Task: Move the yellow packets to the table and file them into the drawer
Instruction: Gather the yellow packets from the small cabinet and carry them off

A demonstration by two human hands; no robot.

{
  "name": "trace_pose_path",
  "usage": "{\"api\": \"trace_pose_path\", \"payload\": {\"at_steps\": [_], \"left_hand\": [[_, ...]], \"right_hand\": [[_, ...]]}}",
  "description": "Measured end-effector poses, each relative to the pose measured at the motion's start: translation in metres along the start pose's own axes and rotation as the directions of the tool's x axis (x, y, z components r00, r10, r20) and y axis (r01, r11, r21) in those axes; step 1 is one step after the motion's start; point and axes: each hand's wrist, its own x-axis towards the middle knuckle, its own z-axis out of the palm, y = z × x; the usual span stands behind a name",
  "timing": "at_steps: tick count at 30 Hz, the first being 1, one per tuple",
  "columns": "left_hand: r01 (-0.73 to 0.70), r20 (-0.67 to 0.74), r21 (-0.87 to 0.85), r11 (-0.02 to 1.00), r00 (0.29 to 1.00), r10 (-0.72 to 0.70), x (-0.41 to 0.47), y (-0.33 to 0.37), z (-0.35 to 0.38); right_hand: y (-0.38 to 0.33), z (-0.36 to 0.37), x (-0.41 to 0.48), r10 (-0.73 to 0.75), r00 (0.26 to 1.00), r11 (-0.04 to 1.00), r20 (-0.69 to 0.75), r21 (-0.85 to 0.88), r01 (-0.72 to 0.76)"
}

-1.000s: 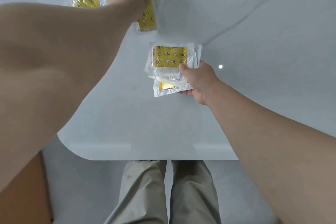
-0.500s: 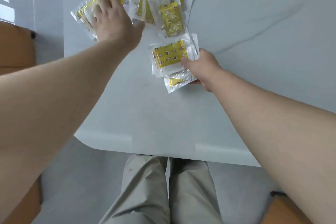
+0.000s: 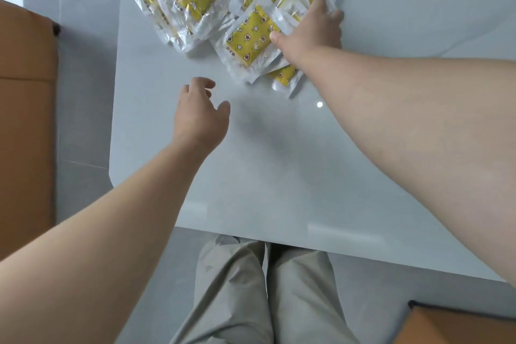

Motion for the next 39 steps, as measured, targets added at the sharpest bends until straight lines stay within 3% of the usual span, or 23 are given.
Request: {"api": "trace_pose_path", "payload": {"at_steps": [3, 7, 12, 21, 28, 34, 39], "left_hand": [[-0.040, -0.008, 0.003, 0.999, 0.999, 0.040, 0.012, 0.010, -0.007], [-0.112, 0.039, 0.041, 0.993, 0.993, 0.111, 0.020, 0.025, -0.022], [-0.145, 0.146, 0.025, 0.989, 0.979, 0.140, -0.003, 0.045, -0.044], [-0.310, 0.340, 0.172, 0.935, 0.910, 0.239, -0.105, 0.095, -0.101], [-0.557, 0.532, 0.289, 0.779, 0.769, 0.353, -0.174, 0.143, -0.109], [-0.782, 0.672, 0.357, 0.511, 0.595, 0.441, -0.242, 0.182, -0.076], [-0.907, 0.796, 0.302, 0.295, 0.409, 0.445, -0.320, 0.190, -0.025]], "right_hand": [[0.000, 0.010, -0.002, 0.038, 0.996, 0.991, -0.081, -0.129, -0.048], [0.002, 0.006, -0.013, 0.106, 0.991, 0.985, -0.075, -0.125, -0.115], [0.028, -0.027, -0.060, 0.048, 0.996, 0.985, -0.081, -0.163, -0.060], [0.088, -0.135, -0.207, 0.067, 0.998, 0.996, -0.001, 0.053, -0.067], [0.160, -0.179, -0.320, 0.221, 0.968, 0.947, -0.118, 0.265, -0.183], [0.239, -0.166, -0.426, 0.412, 0.896, 0.871, -0.162, 0.360, -0.335], [0.295, -0.119, -0.528, 0.599, 0.780, 0.725, -0.180, 0.537, -0.432]]}}
